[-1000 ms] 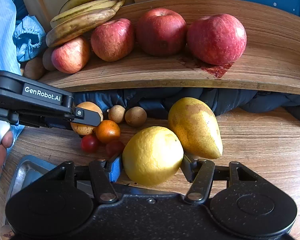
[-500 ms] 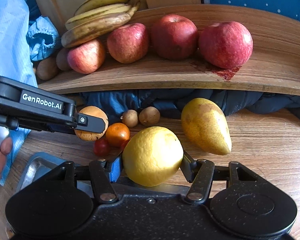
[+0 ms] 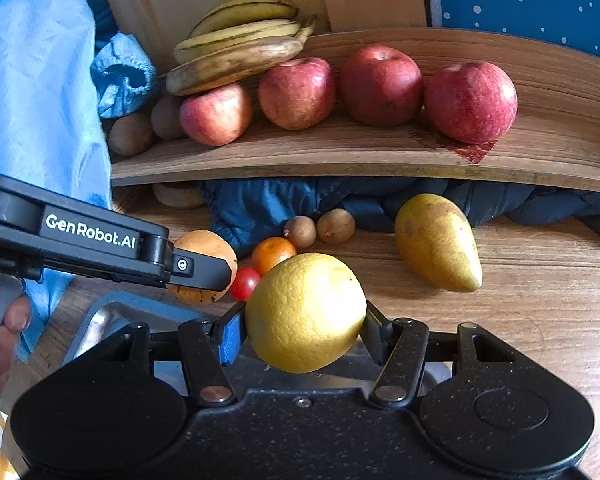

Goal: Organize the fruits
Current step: 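Carry the orange in the left tool while the right tool carries the lemon over the tray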

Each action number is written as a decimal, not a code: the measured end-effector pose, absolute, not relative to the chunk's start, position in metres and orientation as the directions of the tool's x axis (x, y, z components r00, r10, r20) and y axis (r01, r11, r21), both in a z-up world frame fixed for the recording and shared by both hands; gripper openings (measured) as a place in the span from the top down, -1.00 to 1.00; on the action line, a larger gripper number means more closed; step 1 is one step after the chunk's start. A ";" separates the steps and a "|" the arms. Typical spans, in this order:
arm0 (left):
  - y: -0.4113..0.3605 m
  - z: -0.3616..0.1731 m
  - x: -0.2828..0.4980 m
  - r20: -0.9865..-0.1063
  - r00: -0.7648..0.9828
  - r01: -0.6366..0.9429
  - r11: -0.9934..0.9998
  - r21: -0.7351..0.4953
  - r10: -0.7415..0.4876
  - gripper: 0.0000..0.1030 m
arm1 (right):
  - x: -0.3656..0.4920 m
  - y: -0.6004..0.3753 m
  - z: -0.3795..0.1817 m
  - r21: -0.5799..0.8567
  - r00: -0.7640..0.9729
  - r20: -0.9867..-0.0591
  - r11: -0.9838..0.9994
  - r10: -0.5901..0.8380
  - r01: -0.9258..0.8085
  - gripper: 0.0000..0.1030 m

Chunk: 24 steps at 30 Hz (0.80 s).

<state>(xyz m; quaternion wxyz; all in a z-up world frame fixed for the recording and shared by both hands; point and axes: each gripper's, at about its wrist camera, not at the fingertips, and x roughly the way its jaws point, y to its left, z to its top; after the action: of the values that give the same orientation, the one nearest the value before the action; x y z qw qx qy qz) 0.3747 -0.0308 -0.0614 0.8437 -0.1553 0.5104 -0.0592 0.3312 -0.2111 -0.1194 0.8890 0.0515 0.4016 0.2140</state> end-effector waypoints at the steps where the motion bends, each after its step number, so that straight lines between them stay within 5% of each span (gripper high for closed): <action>1: -0.031 -0.061 0.373 -0.843 0.472 -0.057 0.945 -0.323 -0.259 0.12 | 0.329 -0.211 -0.119 0.264 0.585 -0.691 0.902 0.424 -0.342 -0.17; 24: -0.025 -0.058 0.308 -0.855 0.425 0.003 0.945 -0.326 -0.296 0.12 | 0.255 -0.203 -0.118 0.246 0.556 -0.712 0.894 0.429 -0.374 -0.17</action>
<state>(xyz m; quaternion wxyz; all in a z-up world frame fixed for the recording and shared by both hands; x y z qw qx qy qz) 0.3075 -0.0247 -0.0576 0.8327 -0.1385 0.5285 -0.0899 0.2547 -0.2033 -0.1184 0.8814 0.0332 0.4125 0.2277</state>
